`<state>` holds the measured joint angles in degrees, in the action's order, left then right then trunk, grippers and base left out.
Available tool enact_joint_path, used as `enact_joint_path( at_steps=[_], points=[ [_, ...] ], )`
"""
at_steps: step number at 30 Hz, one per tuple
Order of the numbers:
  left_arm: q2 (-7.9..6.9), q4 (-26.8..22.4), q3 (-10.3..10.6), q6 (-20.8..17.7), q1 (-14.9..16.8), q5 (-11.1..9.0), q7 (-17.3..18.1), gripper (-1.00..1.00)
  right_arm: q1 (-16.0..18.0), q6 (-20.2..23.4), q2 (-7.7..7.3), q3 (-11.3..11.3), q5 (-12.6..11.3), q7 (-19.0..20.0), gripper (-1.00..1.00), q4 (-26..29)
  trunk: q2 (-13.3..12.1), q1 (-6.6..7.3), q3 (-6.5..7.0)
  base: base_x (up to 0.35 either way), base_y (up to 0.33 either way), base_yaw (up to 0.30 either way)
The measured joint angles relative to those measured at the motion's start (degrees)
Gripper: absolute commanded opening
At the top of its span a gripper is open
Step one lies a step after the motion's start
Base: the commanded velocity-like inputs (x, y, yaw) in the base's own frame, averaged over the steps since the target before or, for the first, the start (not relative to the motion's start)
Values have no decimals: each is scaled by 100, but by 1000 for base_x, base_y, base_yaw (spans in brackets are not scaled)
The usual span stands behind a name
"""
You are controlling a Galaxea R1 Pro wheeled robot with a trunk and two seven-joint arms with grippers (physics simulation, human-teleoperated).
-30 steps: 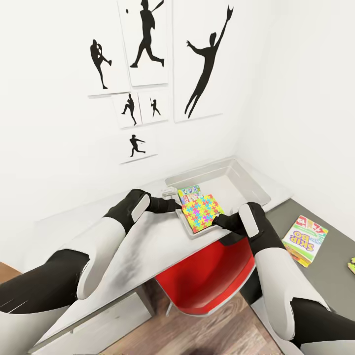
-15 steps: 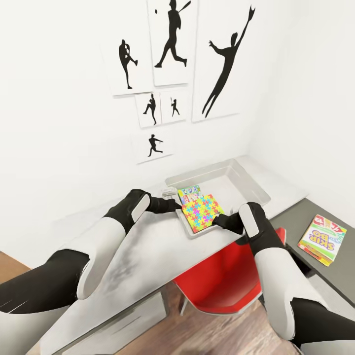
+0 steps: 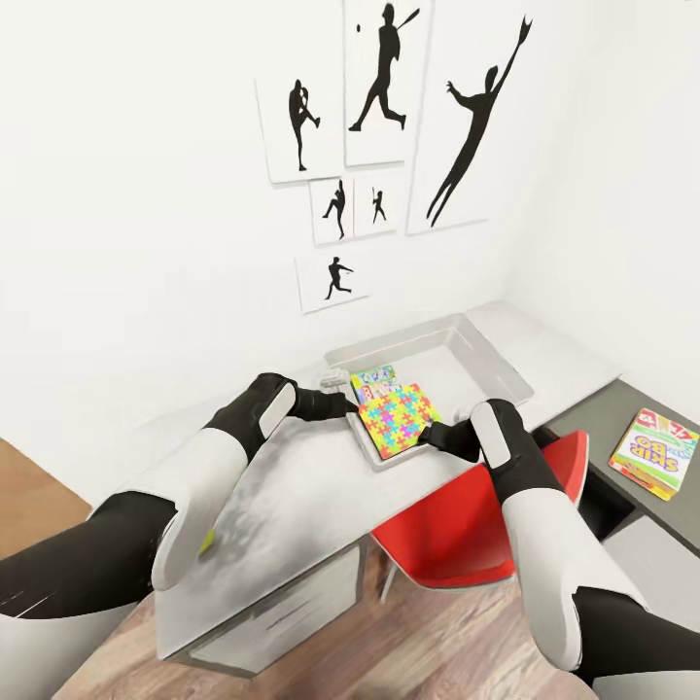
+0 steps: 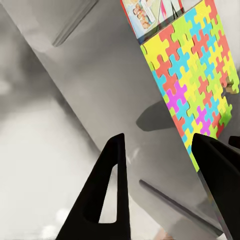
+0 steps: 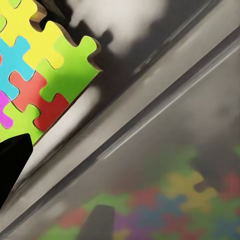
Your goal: Put all the toys in the child's room - the three board games (two on the bed and one on the table), the two jigsaw puzzles on the table, and the tennis ball on the table - inside the toy box on the table in the child's room.
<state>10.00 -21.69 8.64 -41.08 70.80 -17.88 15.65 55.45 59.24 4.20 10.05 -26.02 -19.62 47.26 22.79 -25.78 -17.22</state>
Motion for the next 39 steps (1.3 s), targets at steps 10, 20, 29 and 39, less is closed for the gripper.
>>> enact_joint_path(
  at_steps=[10, 20, 29, 39],
  points=[
    [0, 2, 4, -1, 0, 1, -1, -100, -4, -1, 0, 3, -4, 0, -100, -3, 0, 0, 0, -258, 209, 0],
    [0, 3, 12, 2, 0, -3, -5, -100, -2, -10, -5, 0, -23, -1, -100, -15, 1, 2, 0, -208, 184, 0],
    [0, 3, 12, 7, -1, -3, -3, -100, -3, -11, -3, 1, -19, -3, -100, -11, 1, 2, 0, -47, 22, 0],
    [-1, 3, 0, 4, -6, 7, 0, -100, -2, -7, 0, -1, -6, -1, -100, -16, 1, 3, -28, -4, 5, 83]
  ],
)
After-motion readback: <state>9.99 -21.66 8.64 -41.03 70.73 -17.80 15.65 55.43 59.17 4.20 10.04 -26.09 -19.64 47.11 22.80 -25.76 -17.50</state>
